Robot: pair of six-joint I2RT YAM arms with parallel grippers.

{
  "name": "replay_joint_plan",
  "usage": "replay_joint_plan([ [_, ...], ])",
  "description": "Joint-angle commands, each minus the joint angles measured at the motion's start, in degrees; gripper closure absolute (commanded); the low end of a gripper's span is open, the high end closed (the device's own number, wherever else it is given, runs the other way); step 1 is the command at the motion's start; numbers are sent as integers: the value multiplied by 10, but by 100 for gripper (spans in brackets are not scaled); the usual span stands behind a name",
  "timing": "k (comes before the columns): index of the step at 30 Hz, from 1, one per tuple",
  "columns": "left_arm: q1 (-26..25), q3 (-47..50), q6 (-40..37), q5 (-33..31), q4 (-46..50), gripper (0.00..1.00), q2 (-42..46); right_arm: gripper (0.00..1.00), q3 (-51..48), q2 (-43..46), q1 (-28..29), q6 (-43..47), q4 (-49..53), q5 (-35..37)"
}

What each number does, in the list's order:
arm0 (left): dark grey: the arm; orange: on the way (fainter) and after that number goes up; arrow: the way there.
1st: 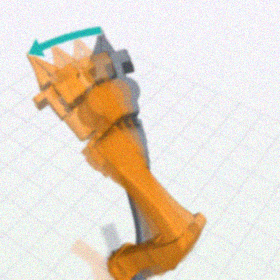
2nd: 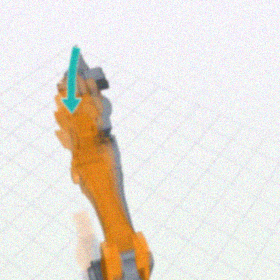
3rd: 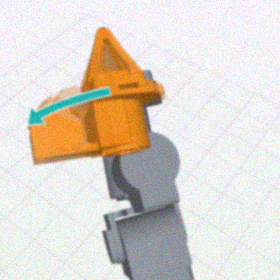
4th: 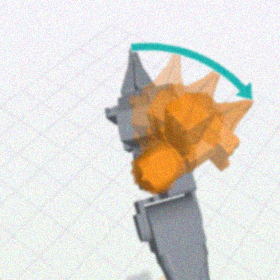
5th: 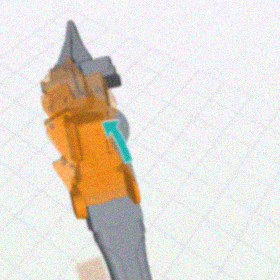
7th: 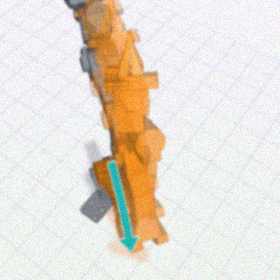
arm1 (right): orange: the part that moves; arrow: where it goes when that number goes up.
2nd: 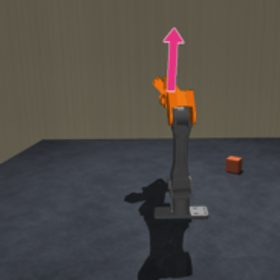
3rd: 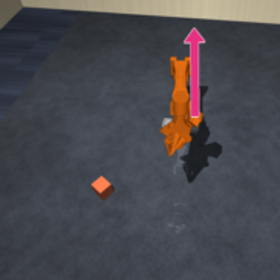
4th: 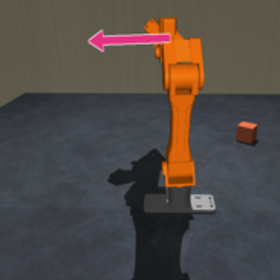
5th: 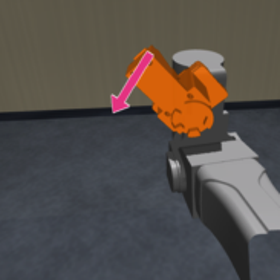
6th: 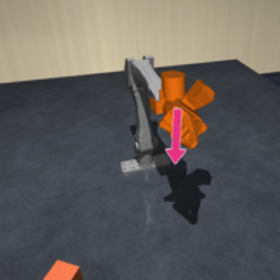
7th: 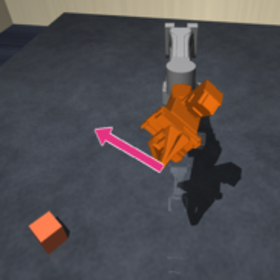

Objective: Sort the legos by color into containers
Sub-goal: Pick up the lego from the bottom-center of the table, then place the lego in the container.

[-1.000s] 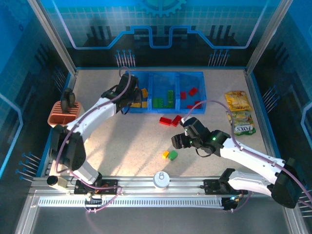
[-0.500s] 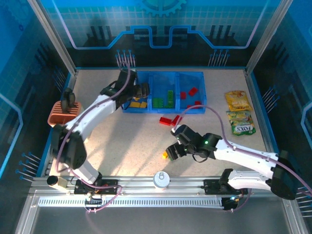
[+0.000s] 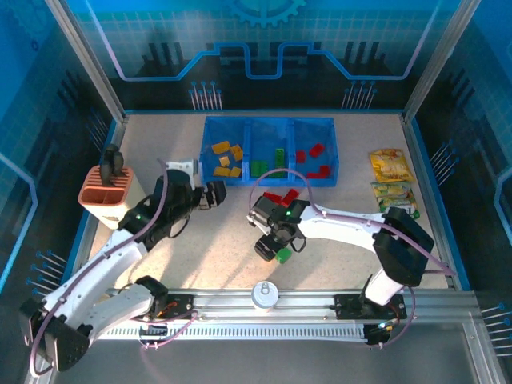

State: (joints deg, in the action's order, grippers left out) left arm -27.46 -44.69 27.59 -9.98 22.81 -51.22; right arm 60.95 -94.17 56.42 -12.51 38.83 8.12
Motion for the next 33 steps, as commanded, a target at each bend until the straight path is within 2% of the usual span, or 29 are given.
replay_joint_plan([
  [1,-4,40,35,2,44,12,59,22,23,-33,13,19,25,-24],
  [5,-5,70,46,-1,65,13,99,30,39,-82,16,19,19,-19],
  [9,-5,68,39,-9,88,13,115,43,63,-116,21,22,25,-13],
  [12,-4,62,32,-13,99,13,121,65,88,-122,28,21,44,-3],
  [14,-5,59,27,-16,104,13,124,72,104,-115,32,23,51,3],
  [18,-5,58,25,-17,108,13,128,72,170,-117,25,39,49,4],
  [22,-4,55,30,-13,121,14,140,71,305,-165,5,57,65,15],
  [29,-6,76,50,-12,155,14,205,70,551,-306,-49,85,55,8],
  [33,-6,80,64,-4,165,14,220,69,686,-401,-82,87,61,31],
])
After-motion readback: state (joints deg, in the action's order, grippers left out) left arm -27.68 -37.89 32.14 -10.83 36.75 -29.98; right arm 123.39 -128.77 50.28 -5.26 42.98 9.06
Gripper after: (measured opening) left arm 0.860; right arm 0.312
